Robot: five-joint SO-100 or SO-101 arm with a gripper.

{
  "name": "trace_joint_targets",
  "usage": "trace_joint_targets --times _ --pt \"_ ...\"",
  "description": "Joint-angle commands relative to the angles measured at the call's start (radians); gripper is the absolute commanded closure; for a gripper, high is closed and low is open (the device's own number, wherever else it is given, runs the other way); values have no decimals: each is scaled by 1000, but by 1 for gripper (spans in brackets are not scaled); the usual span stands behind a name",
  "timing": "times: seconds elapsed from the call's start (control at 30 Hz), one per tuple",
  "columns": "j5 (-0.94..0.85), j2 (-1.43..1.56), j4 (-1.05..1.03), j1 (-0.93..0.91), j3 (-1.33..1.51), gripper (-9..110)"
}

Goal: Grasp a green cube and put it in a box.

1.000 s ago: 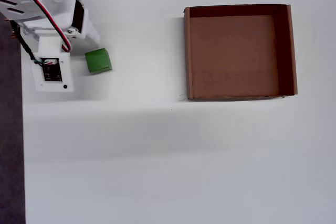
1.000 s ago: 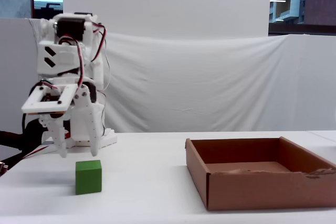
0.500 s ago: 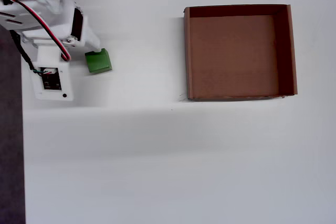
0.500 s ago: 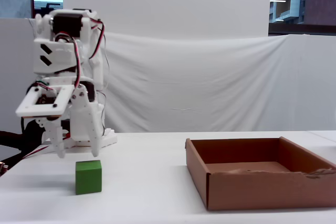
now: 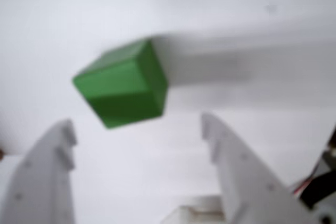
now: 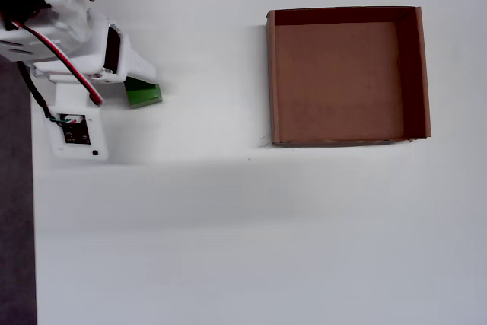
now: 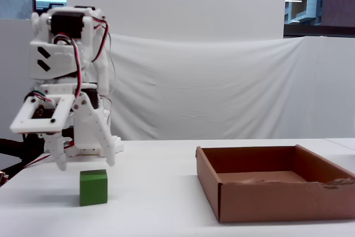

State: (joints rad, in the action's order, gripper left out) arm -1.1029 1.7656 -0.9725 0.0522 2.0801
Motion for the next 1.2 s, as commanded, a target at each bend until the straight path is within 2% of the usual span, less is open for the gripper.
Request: trace_joint_targets --times 0.0,0.43,1.17 --pt "-14 -35 -21 12 -92 68" --pt "-15 -190 -29 52 -176 68" --pt "-6 -192 2 84 -153 70"
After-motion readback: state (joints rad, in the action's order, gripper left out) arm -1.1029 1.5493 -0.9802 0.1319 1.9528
